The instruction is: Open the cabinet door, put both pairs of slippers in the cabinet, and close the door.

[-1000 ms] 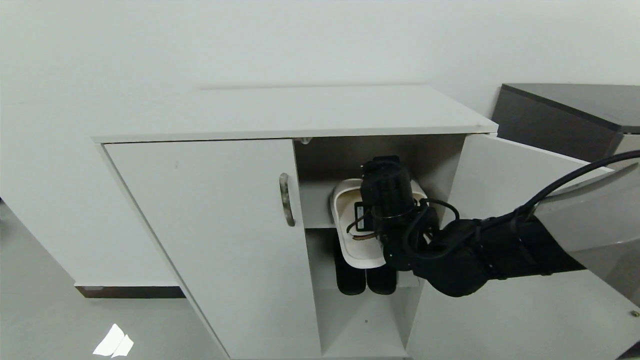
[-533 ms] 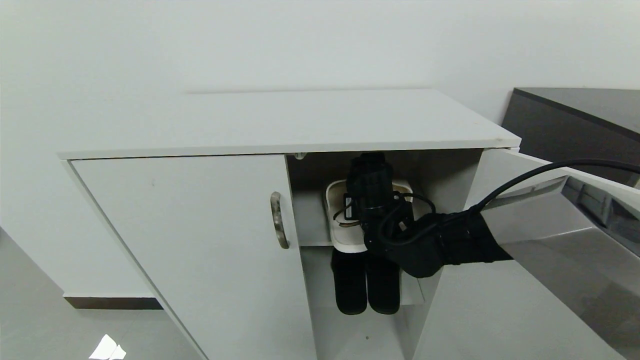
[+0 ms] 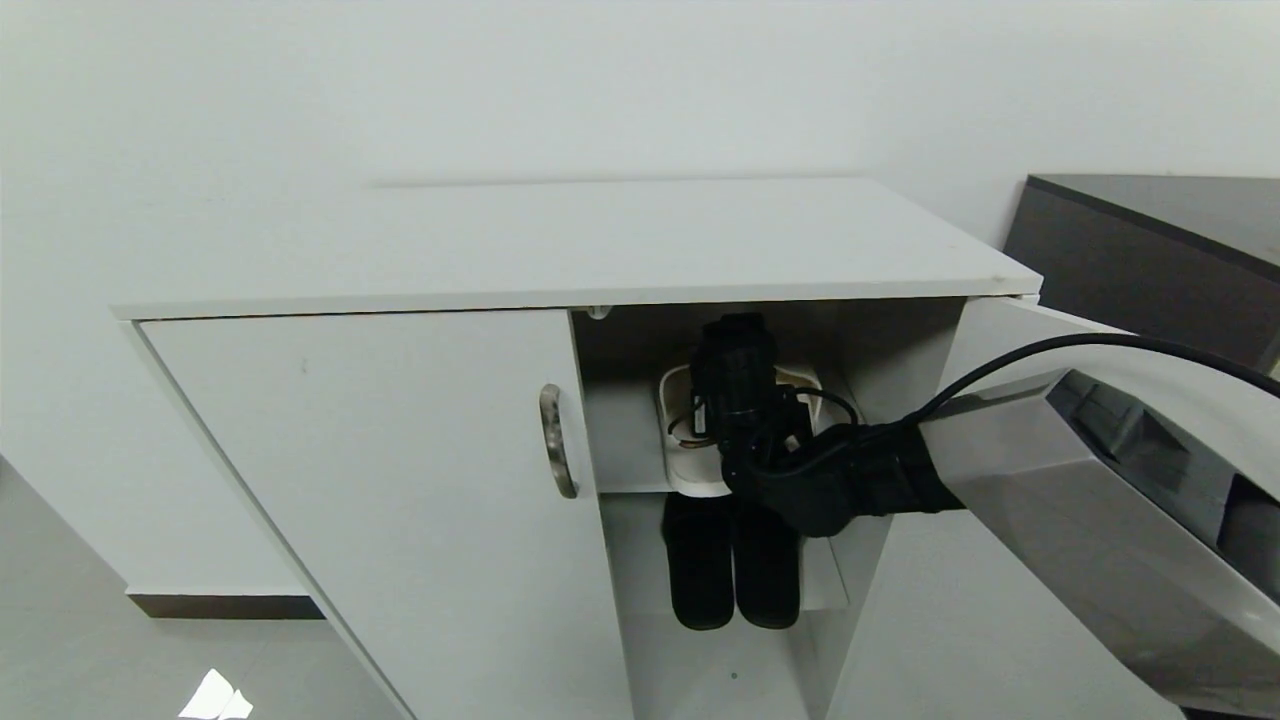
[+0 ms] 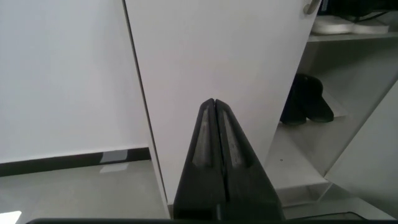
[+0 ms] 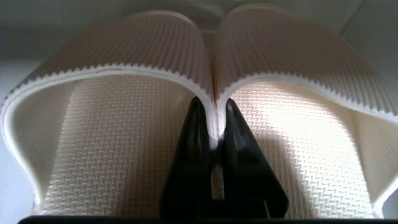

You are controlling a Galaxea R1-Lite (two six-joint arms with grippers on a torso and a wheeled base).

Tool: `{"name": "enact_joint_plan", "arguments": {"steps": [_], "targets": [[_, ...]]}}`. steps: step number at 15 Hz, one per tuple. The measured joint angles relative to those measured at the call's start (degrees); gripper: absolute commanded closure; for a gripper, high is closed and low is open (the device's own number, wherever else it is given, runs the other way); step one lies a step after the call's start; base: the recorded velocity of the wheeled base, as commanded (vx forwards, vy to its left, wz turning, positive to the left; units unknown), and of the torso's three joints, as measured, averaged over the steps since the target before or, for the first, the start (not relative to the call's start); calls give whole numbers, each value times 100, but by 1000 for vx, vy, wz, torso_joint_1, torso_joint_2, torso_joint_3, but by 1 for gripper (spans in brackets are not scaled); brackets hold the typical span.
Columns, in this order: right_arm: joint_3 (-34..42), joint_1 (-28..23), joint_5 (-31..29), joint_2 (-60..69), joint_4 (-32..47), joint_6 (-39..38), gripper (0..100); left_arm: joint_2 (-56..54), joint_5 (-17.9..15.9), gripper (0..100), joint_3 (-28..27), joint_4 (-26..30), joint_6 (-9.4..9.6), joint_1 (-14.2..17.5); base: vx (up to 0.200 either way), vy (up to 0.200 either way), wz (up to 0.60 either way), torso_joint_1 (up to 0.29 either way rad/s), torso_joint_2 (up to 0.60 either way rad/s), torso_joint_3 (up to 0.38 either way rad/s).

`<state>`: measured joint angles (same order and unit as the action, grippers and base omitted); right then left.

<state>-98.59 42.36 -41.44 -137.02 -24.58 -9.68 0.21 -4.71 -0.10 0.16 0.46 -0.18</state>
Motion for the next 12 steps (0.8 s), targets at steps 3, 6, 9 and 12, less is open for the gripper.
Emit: {"name": "enact_joint_plan", "arguments": {"steps": [3, 6, 9, 12], "targets": [[-119, -15, 5, -90, 4, 2, 0, 0, 2, 100, 0, 2, -2, 0, 0, 0, 0, 0, 0, 0], [-87, -30, -2, -88, 11, -6, 0, 0, 0, 100, 0, 2, 0, 0, 0, 0, 0, 0, 0, 0], [551, 41, 6, 238, -44, -35, 0, 0, -5, 100, 0, 2, 5, 0, 0, 0, 0, 0, 0, 0], [1623, 245, 195, 916, -367, -63, 0, 0, -2, 100, 0, 2, 5, 0, 0, 0, 0, 0, 0, 0]]}}
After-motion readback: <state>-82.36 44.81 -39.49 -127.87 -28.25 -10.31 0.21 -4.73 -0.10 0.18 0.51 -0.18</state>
